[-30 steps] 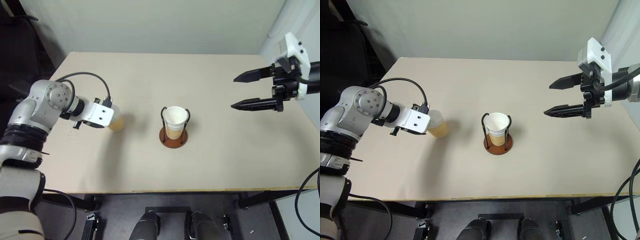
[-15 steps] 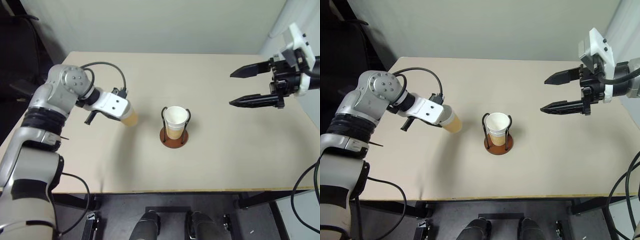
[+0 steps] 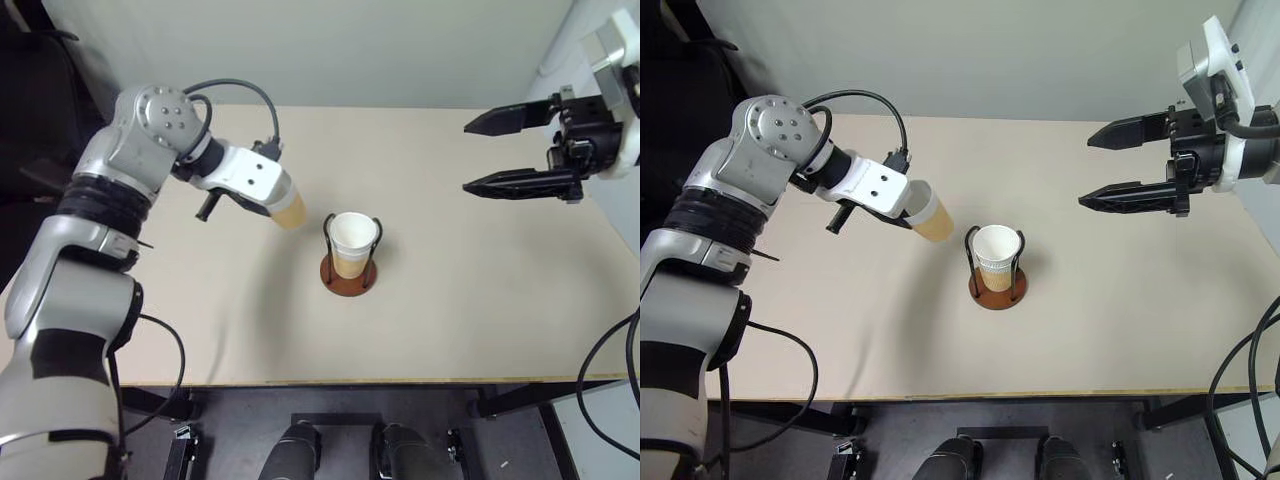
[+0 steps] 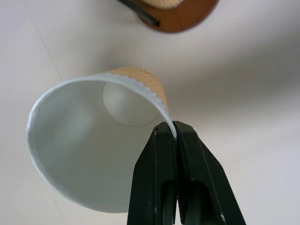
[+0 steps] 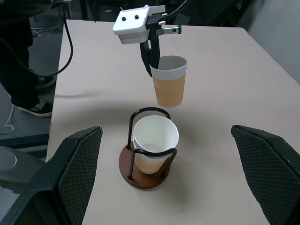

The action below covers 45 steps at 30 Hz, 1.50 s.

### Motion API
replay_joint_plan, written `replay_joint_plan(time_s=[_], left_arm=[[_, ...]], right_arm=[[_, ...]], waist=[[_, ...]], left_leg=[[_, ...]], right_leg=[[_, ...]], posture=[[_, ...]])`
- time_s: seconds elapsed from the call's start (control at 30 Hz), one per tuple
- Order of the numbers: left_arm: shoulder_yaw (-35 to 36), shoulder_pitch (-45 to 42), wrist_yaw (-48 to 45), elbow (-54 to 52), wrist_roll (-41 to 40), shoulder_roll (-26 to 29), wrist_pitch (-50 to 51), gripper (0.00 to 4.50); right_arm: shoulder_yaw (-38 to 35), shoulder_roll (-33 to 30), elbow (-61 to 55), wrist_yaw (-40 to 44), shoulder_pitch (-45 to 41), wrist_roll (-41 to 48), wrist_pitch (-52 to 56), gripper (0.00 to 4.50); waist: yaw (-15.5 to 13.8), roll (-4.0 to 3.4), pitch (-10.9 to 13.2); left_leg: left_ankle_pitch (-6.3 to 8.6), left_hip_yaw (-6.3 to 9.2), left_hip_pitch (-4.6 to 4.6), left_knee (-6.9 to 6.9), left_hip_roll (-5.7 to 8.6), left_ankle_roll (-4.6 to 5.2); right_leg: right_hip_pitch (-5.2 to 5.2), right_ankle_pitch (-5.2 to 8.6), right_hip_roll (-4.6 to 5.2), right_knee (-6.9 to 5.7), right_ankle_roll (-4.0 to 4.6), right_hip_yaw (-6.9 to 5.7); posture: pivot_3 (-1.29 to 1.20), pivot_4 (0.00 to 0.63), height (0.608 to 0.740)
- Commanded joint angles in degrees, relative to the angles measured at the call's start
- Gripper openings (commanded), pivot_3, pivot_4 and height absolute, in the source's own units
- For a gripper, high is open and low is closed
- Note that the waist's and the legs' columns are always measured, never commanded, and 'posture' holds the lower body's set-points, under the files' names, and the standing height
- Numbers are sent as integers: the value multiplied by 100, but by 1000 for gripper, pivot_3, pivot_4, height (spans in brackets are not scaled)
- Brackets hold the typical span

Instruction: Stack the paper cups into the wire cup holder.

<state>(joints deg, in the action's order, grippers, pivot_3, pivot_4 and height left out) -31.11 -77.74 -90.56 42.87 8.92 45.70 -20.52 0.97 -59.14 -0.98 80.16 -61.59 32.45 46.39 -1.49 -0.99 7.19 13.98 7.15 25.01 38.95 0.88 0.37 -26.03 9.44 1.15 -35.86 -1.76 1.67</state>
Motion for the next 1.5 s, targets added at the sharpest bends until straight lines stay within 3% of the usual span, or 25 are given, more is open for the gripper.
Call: replay_joint_plan(time_s=[0.03,0.77,1.07,1.5], left_arm=[[-74,109,-194,-474,-273,216,157,71],[-80,273,-194,-803,-312,351,383,71],[58,-931,-194,437,-26,-370,-117,71],[-136,-1736,-194,1047,-240,-1067,-359,71]], right_arm=[[-253,-76,-125,-37,-13,96,-42,4500],[-161,170,248,-50,-430,-17,-223,4500],[-179,118,125,-80,-374,5,-167,4500],[-135,-29,123,-22,-413,-41,-148,4500]], waist=[[5,-1,0],[8,0,0],[-19,0,0],[-29,-3,2]], left_leg=[[0,-1,-1,-2,0,0],[-6,0,0,3,1,2],[-4,3,7,8,7,6],[1,-5,27,-11,-1,11]], right_leg=[[0,0,-1,1,-1,-1],[1,1,0,-1,2,-1],[2,14,7,6,25,3],[-4,-16,-2,55,-26,-3]], posture=[[0,150,740],[0,150,740],[0,150,740],[0,150,740]])
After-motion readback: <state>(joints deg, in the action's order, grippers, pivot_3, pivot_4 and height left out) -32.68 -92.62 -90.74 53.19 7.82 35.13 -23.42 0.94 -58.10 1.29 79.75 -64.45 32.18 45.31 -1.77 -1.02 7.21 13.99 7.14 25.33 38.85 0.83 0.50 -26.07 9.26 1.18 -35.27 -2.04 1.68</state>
